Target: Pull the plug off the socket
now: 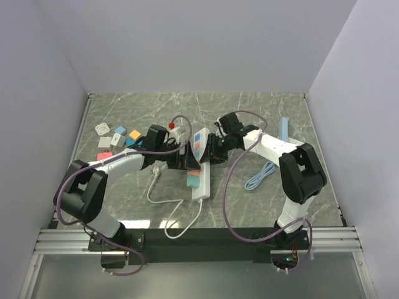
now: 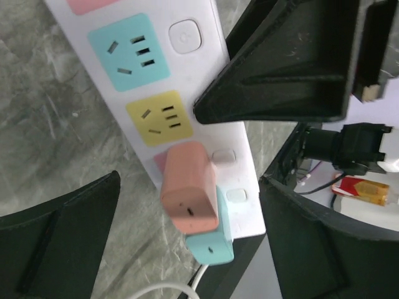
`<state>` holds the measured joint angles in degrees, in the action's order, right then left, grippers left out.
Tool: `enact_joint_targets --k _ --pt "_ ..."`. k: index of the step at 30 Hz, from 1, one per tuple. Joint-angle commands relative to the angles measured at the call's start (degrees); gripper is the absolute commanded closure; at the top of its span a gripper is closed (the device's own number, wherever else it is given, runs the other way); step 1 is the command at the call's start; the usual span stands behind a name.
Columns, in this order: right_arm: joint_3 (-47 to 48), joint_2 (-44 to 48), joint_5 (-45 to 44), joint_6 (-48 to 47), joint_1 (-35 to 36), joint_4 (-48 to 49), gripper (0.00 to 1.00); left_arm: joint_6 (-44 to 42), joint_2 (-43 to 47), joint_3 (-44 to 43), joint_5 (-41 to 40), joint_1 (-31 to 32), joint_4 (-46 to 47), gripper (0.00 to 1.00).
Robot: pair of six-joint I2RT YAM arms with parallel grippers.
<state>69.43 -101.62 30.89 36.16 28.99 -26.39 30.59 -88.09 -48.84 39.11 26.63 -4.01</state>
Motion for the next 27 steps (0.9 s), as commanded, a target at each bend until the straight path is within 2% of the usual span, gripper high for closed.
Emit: enact_joint_targets --k 1,3,4,7,12,13,16,20,24,27 --pt "3.7 1.2 2.6 1.2 0.3 2.7 1.0 -1.1 -1.7 -3.4 -3.9 2.3 0.2 0.04" --pt "4.0 1.0 2.5 1.3 0.3 2.7 1.0 -0.4 -2.7 -3.2 -3.6 3.1 1.1 0.13" --pt "4.1 0.8 2.5 1.5 0.4 2.8 1.0 0.5 -3.0 -3.2 -2.9 3.2 2.2 0.27" --pt "4.6 0.6 2.4 1.7 0.5 2.8 1.0 1.0 -4.2 -3.7 -1.8 4.0 2.0 0.5" --pt "4.7 0.5 2.2 2.2 0.4 3.2 1.0 0.9 -4.5 -3.8 -2.9 4.5 0.6 0.59" --pt "4.8 0.5 1.9 2.2 0.5 2.9 1.0 1.0 -4.5 -3.9 -3.4 4.5 0.1 0.72" --pt "5.3 0.3 -0.8 1.5 0.7 0.7 1.0 1.9 -3.6 -6.1 -8.1 4.5 -3.7 0.99" --pt "5.8 -0.6 -7.3 0.5 0.6 -2.8 1.0 4.2 -0.3 -8.1 -12.0 4.4 -6.9 0.99" --pt "3.9 -1.0 -8.4 0.2 0.7 -2.0 1.0 4.6 3.9 -8.2 -8.6 3.3 -3.8 0.99" --pt "1.9 -1.1 -7.4 0.8 0.5 -0.1 1.0 5.6 5.2 -5.8 -4.4 -1.0 0.9 0.99"
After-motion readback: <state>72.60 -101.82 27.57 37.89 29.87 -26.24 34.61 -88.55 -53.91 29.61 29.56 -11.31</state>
